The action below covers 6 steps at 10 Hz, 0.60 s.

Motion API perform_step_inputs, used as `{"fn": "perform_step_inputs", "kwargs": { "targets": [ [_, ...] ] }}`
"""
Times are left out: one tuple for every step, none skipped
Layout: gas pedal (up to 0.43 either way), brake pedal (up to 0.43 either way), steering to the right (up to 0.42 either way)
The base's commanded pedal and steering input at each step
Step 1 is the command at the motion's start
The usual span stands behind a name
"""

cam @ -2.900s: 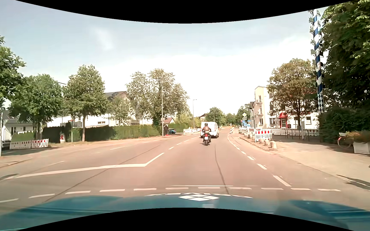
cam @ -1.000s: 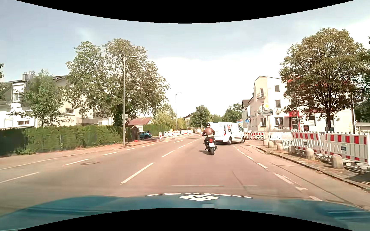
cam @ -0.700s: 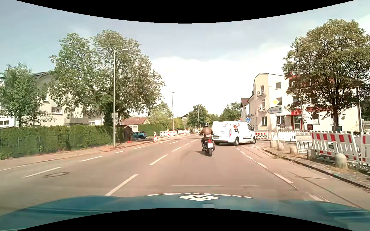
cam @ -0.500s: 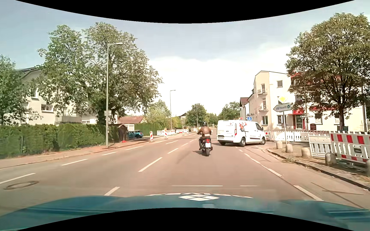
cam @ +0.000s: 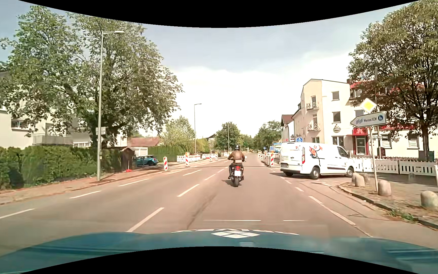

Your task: Follow the waypoints while adhering to traffic rules and regulations

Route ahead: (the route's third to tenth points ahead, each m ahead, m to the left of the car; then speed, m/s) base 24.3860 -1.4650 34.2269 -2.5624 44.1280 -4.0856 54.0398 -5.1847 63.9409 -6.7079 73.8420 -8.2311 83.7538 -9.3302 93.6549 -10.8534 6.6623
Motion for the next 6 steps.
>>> {"fn": "perform_step_inputs", "kwargs": {
  "targets": [
    [0.130,0.000,0.027],
    [0.138,0.000,0.027],
    [0.150,0.000,0.027],
    [0.150,0.000,0.028],
    [0.150,0.000,0.028],
    [0.150,0.000,0.028]
  ]
}}
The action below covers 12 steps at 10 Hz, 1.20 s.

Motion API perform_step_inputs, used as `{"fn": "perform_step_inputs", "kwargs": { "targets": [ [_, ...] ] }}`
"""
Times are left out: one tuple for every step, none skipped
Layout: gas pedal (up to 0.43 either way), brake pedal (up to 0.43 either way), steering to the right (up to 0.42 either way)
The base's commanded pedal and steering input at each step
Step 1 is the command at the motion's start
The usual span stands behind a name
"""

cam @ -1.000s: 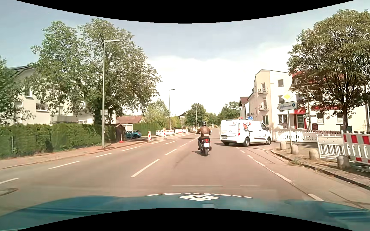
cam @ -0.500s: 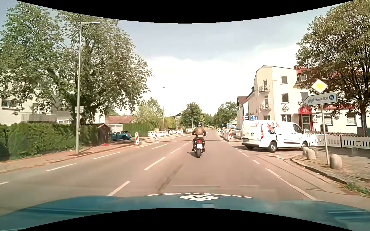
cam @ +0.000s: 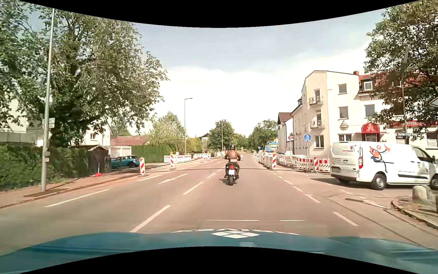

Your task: Follow the waypoints while adhering to traffic rules and regulations

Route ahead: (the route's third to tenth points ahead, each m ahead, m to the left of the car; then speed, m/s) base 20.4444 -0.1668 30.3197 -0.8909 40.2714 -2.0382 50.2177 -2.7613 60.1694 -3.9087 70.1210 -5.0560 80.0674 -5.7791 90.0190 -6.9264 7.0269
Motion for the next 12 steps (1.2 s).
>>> {"fn": "perform_step_inputs", "kwargs": {
  "targets": [
    [0.150,0.000,0.027],
    [0.138,0.000,0.027],
    [0.138,0.000,0.027],
    [0.130,0.000,0.027],
    [0.118,0.000,0.027],
    [0.110,0.000,0.026],
    [0.098,0.000,0.025],
    [0.079,0.000,0.024],
    [0.079,0.000,0.024],
    [0.079,0.000,0.024],
    [0.067,0.000,0.023],
    [0.067,0.000,0.022]
  ]
}}
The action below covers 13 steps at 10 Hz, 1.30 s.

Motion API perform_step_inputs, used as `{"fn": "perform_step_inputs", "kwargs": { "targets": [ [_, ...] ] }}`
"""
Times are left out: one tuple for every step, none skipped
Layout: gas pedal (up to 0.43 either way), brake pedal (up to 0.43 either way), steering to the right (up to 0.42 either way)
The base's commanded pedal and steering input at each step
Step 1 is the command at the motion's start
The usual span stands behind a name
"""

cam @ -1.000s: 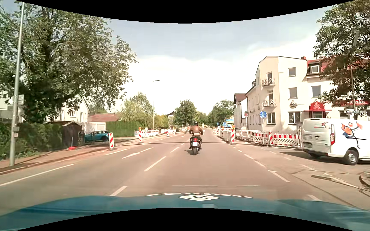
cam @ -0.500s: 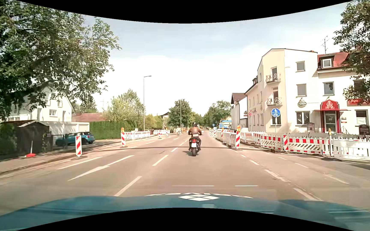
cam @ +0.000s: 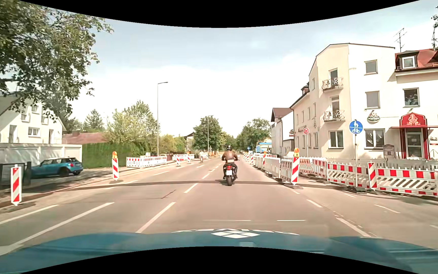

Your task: Follow the waypoints while adhering to traffic rules and regulations

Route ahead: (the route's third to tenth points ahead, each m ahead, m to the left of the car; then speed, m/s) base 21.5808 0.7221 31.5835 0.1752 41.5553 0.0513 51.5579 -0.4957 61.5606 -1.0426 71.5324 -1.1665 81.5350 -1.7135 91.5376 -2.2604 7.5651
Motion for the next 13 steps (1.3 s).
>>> {"fn": "perform_step_inputs", "kwargs": {
  "targets": [
    [0.067,0.000,0.022],
    [0.067,0.000,0.022],
    [0.067,0.000,0.019],
    [0.067,0.000,0.017],
    [0.067,0.000,0.015],
    [0.067,0.000,0.013],
    [0.067,0.000,0.012],
    [0.067,0.000,0.012],
    [0.067,0.000,0.011],
    [0.067,0.000,0.009],
    [0.067,0.000,0.008],
    [0.067,0.000,0.006],
    [0.067,0.000,0.004]
  ]
}}
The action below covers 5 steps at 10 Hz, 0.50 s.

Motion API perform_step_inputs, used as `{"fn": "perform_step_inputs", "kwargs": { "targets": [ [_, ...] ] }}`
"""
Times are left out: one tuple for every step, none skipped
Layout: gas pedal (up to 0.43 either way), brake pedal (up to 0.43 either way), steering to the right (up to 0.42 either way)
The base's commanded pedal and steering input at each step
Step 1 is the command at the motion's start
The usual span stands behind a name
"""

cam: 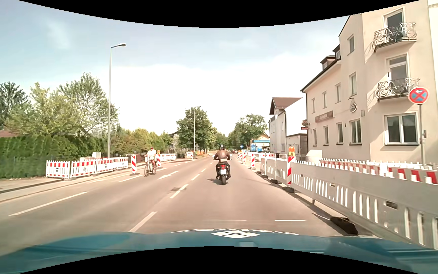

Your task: Follow the waypoints while adhering to traffic rules and regulations

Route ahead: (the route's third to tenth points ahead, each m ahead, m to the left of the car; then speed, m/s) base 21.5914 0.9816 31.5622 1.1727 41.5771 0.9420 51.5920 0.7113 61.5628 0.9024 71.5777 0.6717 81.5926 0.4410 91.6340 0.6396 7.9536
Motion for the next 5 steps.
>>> {"fn": "perform_step_inputs", "kwargs": {
  "targets": [
    [0.067,0.000,0.000],
    [0.067,0.000,-0.005],
    [0.067,0.000,-0.008],
    [0.067,0.000,-0.008],
    [0.067,0.000,-0.004]
  ]
}}
